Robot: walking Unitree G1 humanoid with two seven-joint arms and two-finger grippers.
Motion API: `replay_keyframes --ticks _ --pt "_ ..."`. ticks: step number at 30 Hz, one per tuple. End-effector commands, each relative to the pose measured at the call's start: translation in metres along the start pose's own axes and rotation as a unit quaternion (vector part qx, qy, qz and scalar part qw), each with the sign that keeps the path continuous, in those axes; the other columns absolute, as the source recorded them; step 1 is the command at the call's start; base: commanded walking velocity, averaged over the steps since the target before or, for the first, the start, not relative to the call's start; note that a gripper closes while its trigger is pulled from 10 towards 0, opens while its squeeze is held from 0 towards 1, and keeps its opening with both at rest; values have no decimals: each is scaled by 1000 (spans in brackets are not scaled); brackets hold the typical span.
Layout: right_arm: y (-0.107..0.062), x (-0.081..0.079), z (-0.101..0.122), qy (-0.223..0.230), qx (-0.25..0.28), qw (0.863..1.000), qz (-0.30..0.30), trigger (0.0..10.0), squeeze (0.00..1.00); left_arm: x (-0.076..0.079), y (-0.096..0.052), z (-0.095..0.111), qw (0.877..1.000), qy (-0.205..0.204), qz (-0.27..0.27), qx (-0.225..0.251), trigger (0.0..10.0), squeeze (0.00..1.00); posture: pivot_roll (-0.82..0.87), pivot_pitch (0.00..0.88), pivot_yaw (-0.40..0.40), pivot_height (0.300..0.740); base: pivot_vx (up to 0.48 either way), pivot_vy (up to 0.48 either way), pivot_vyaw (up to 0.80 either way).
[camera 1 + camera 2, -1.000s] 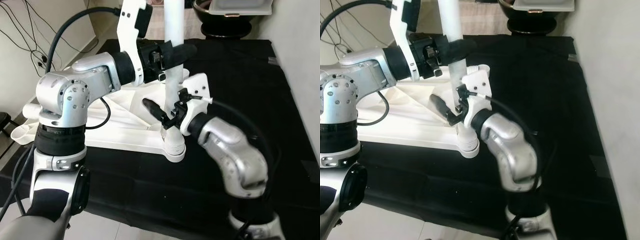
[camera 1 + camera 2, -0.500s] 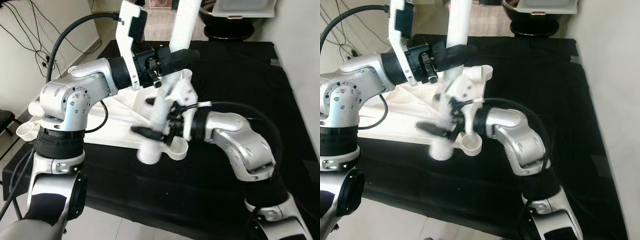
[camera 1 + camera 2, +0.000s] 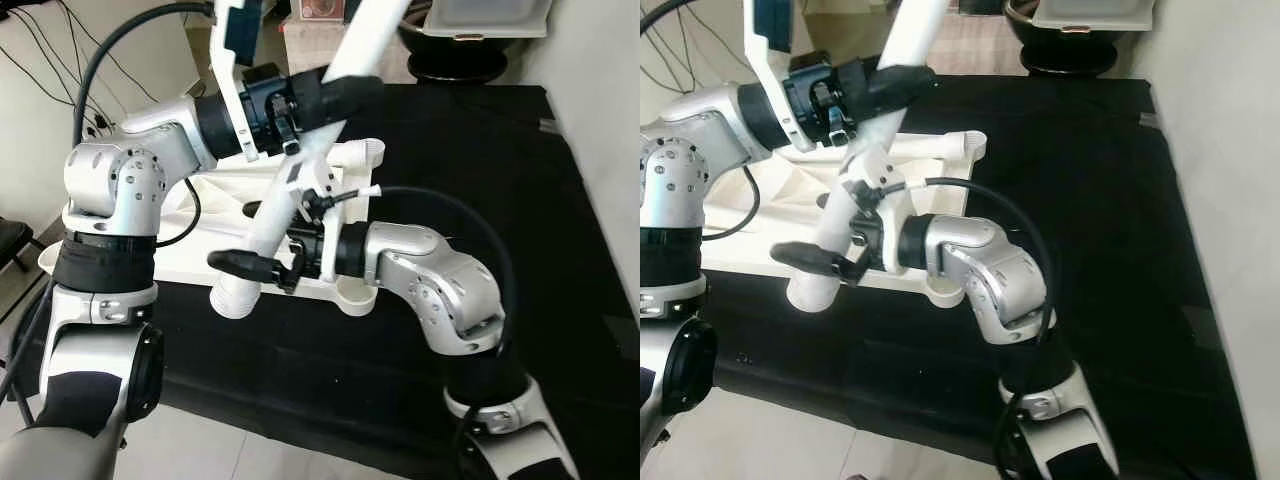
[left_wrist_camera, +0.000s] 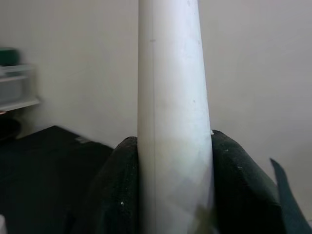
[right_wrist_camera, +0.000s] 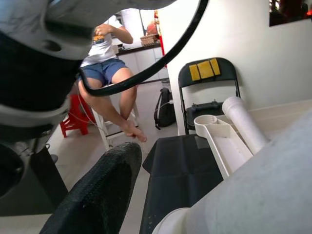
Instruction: Building children table
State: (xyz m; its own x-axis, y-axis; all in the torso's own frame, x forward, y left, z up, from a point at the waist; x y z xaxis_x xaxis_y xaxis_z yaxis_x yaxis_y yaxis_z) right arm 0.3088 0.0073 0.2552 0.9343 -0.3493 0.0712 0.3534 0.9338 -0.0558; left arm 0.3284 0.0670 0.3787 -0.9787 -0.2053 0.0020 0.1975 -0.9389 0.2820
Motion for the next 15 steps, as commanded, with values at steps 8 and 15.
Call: replay_keyframes --ticks 8,15 --pt "4 20 -45 166 -51 981 -86 10000 0 20 4 27 991 74 -64 90 0 0 -22 79 46 740 0 0 0" --pt "10 19 -52 195 -59 973 -110 10000 0 24 2 30 988 71 -75 112 0 0 -17 76 36 740 0 0 0"
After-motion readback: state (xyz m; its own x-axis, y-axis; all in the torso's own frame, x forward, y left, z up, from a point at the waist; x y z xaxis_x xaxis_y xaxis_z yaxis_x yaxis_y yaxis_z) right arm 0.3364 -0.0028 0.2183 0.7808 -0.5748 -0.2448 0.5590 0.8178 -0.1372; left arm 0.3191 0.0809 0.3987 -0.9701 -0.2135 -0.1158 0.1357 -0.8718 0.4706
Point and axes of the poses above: a point about 5 cm out from each wrist's last joint towards the gripper, its own y axis pointing out of the wrist towards the gripper, its own z axis along the axis of the wrist's last joint, x = y × z, the point moved 3 cm from there along y, pointing out of the wrist towards the gripper, and after that the axes turned 8 degrees about -y, right-handed, at the moved point
